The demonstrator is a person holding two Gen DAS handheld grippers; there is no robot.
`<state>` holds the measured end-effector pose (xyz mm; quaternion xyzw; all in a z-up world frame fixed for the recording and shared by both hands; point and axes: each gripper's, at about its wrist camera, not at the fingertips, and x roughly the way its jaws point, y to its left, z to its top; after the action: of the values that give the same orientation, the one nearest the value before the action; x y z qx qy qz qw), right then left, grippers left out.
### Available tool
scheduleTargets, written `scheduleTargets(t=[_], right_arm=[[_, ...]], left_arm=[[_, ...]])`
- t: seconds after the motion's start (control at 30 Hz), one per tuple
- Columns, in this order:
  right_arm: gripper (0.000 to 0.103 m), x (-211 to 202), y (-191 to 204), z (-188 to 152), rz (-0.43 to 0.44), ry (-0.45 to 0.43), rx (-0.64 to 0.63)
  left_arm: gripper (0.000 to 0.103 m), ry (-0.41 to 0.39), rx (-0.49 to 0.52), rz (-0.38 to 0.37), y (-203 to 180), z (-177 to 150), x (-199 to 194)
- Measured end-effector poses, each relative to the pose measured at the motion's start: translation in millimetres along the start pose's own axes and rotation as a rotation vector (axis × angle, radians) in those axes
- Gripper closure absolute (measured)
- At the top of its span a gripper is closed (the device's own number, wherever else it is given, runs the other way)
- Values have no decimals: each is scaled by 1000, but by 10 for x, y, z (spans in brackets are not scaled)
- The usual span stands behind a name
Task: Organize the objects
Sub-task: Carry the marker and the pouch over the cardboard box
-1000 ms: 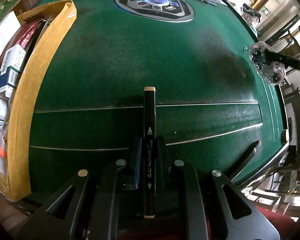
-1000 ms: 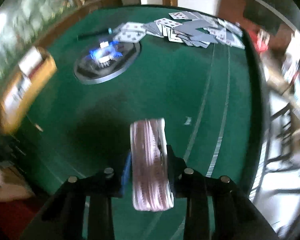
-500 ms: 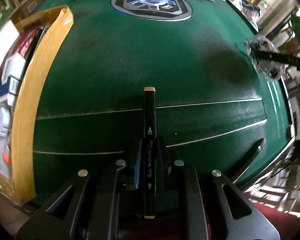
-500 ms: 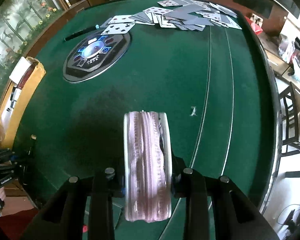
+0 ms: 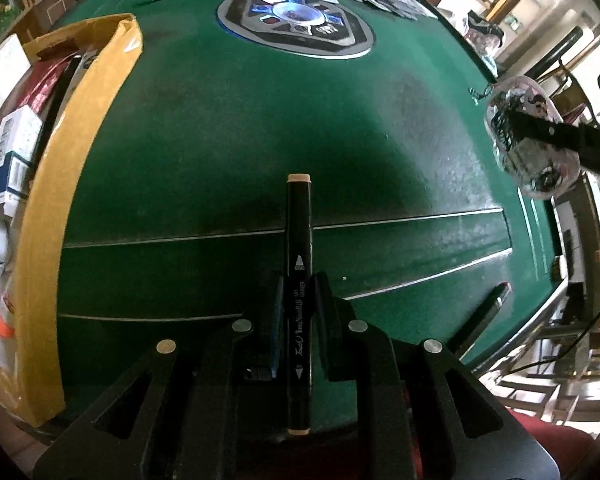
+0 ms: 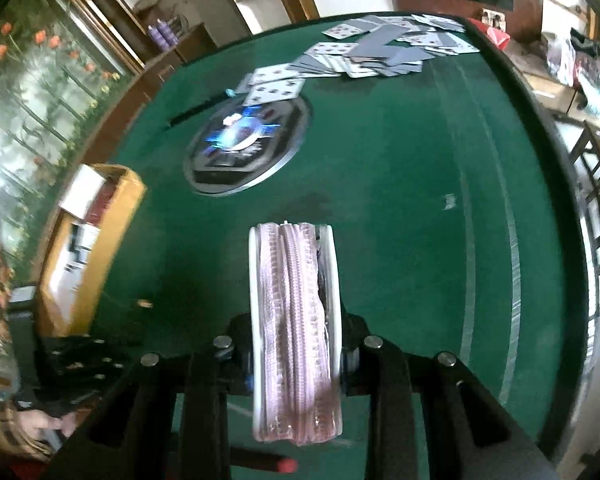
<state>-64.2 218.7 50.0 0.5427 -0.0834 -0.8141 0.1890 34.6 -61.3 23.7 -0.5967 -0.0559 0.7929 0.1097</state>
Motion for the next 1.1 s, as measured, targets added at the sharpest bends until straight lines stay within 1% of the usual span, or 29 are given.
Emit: scheduleTargets(t=[0.13, 0.27, 0.47, 0.7, 0.93, 1.1], right_arm=[[76, 77, 391, -52, 38, -2, 0], [76, 204, 754, -103, 74, 5, -17], [76, 377, 1135, -231, 111, 29, -27], [76, 535, 1325, -369, 139, 69, -20], [76, 615, 1530, -457, 183, 94, -21], [76, 677, 1668, -493, 199, 108, -34]], left_arm=[[89, -9, -23, -23, 241, 21, -157], [89, -12, -25, -26, 426, -32, -292], [89, -24, -33, -47, 616, -138, -476], [89, -58, -30, -67, 739, -161, -711], [89, -75, -73, -97, 901, -189, -886], [89, -87, -78, -86, 947, -187, -979]])
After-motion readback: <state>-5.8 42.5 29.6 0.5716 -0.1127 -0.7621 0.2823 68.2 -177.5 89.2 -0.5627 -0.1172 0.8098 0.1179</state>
